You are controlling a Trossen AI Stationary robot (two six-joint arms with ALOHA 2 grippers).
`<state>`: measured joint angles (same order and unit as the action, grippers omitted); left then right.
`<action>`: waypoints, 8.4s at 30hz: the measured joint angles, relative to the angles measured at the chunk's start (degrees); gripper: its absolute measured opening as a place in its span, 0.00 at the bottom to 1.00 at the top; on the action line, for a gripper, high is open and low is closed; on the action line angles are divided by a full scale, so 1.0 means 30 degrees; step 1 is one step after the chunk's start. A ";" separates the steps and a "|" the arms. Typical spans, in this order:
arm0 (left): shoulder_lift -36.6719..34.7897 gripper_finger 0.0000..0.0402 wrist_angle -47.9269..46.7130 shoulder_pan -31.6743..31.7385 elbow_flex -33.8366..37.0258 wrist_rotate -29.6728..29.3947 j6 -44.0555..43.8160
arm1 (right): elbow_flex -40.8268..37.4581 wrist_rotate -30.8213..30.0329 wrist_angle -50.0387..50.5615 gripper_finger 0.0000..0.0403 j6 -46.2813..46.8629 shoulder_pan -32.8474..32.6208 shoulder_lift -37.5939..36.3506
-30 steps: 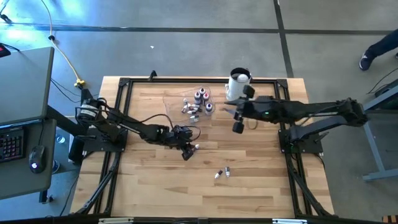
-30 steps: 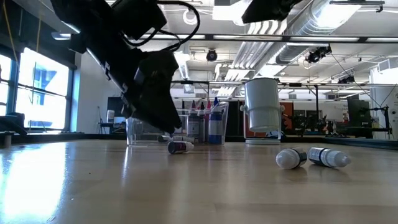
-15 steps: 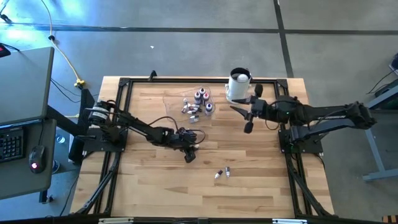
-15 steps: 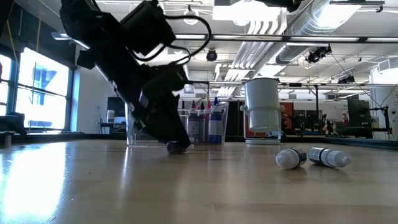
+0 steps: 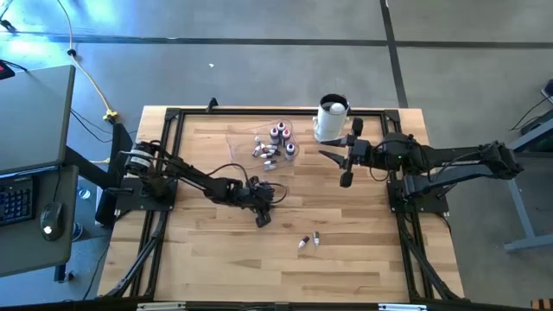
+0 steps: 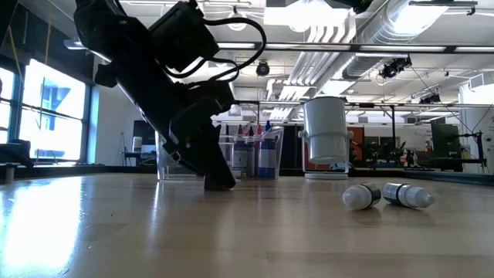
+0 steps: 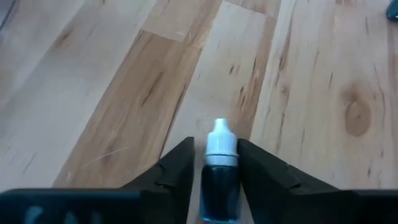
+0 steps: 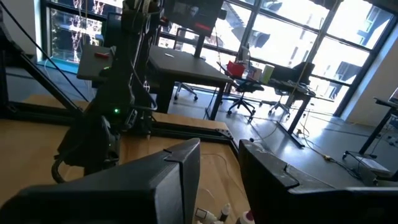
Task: Pick & Place food coloring
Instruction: Put the small green food coloring bottle into the transparent container, then put the small red food coloring bottle into the transparent container, then put the small green food coloring bottle into the transparent container
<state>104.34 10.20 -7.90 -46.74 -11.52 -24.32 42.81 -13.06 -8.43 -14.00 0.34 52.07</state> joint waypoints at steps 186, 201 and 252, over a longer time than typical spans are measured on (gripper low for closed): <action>-0.7367 0.50 -2.7431 -0.9493 -0.6645 -0.8360 -1.6842 | 0.1897 0.4483 -0.3523 0.19 -0.0090 -0.4157 1.8484; -0.7360 0.50 -2.7296 -0.9493 -0.6637 -0.8917 -1.6339 | 0.8144 0.0052 -0.3495 0.20 -0.4133 0.2429 1.8192; -0.7360 0.50 -2.6381 -0.9493 -0.6637 -1.0007 -1.5424 | 0.7956 1.0532 1.3921 0.41 -0.1979 -0.6464 1.5829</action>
<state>82.26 -68.95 -36.38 -66.65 -41.54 -70.60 66.67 18.54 33.34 -19.94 -19.05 99.56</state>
